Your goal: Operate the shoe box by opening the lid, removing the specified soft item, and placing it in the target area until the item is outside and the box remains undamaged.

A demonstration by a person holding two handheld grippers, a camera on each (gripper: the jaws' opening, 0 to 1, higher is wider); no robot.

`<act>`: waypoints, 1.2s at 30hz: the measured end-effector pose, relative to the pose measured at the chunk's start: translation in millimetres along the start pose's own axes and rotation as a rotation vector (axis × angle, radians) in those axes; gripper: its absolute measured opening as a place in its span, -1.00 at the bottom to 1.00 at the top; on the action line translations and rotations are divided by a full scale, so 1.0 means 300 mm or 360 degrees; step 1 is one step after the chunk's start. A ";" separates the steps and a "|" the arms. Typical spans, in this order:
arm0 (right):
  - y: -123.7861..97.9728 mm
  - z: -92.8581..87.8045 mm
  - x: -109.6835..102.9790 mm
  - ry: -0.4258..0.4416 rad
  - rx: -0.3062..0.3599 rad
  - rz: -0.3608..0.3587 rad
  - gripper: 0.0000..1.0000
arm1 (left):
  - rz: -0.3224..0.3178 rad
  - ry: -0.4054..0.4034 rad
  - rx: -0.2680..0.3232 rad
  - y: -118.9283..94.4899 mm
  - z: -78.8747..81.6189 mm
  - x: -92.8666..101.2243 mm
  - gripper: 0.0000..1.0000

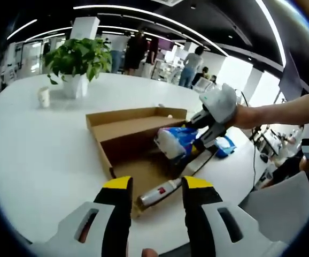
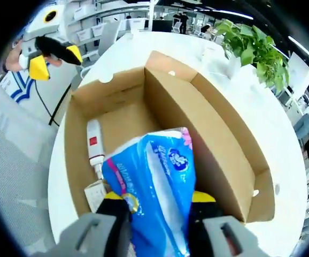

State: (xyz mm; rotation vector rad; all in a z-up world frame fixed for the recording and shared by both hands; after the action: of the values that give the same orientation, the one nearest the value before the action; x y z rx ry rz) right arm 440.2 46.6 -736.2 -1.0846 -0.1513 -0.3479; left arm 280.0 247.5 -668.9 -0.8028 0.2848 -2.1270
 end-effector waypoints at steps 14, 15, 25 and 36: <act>-0.054 0.020 0.027 -0.0011 0.0014 -0.0043 -0.29 | -0.0016 0.0029 0.0006 0.003 0.018 0.032 -0.26; -0.060 0.022 0.030 -0.0014 0.0018 -0.0047 -0.29 | -0.0018 0.0030 0.0006 0.003 0.018 0.033 -0.26; -0.109 0.032 0.028 -0.0015 0.0033 -0.0075 -0.29 | -0.0029 0.0044 0.0006 0.008 0.022 0.063 -0.25; -0.175 0.028 0.028 -0.0039 0.0046 -0.0103 -0.29 | -0.0056 0.0078 0.0002 0.021 0.039 0.096 -0.25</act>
State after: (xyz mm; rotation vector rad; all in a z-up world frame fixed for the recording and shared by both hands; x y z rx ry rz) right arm 430.2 30.1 -685.8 -1.0572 -0.2128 -0.3896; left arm 278.4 222.2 -650.0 -0.7609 0.2971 -2.1818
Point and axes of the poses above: the point that each gripper's makers call its tool centre point, and the gripper's own axes: y roughly forward along the fingers, x roughly to its right, z roughly out of its top, the point moved 7 cm from there along -y, roughly backward along the fingers, and after that the axes turned 14 degrees about -z, right-handed, at the moved point
